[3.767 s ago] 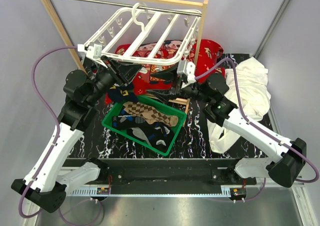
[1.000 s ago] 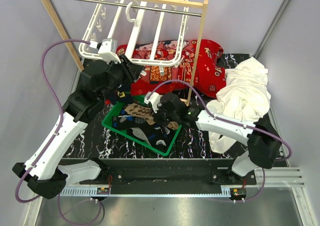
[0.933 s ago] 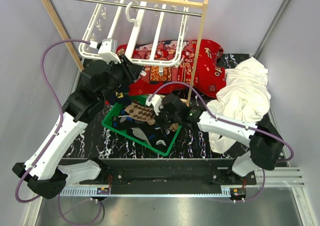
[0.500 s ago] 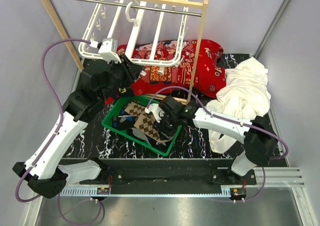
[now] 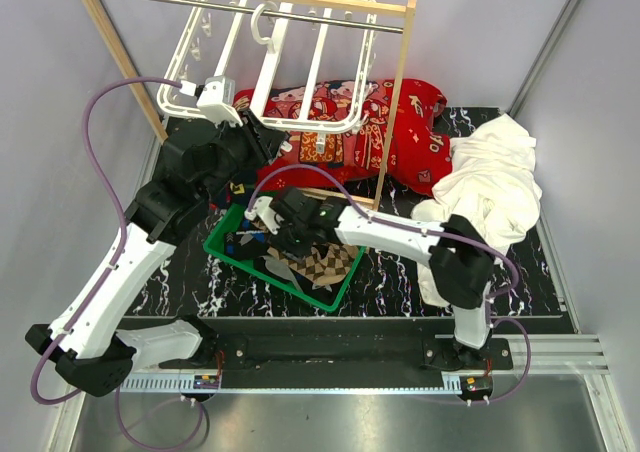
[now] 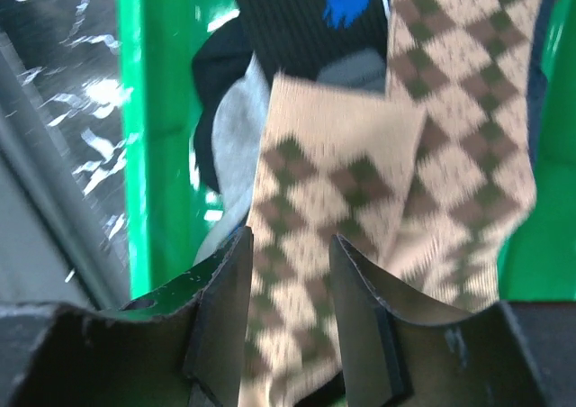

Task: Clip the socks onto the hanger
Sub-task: Pick up the sock from the bin, then clamp the sock onto the hanger, then open the clamp at the hanger.

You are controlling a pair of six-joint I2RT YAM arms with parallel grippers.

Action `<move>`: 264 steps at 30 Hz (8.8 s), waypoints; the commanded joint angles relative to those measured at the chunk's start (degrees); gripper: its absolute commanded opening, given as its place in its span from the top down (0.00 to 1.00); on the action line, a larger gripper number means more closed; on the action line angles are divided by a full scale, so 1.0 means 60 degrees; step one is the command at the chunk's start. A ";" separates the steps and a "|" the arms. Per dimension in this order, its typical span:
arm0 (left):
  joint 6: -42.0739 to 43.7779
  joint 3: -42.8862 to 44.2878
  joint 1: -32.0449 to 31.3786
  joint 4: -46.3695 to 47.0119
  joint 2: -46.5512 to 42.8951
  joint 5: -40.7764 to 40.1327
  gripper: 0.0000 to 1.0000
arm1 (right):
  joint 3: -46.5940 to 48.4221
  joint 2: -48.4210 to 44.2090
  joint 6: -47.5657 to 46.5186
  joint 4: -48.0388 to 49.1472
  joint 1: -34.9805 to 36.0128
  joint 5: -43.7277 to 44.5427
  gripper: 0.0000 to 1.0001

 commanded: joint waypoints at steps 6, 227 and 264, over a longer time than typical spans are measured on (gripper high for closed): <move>0.0128 0.0406 -0.0018 0.0322 0.0048 -0.0284 1.00 | 0.1173 0.1788 -0.0099 0.0525 0.0493 0.2405 0.52; 0.0933 0.1299 -0.0047 -0.0426 0.0239 -0.0123 0.06 | -0.4803 -0.7015 -0.3088 0.9666 -0.0823 0.2480 0.36; 0.1402 0.1446 0.0246 -0.0425 0.0238 -0.0313 0.02 | -0.3763 -0.5419 -0.1432 1.1248 -0.2158 -0.0787 0.35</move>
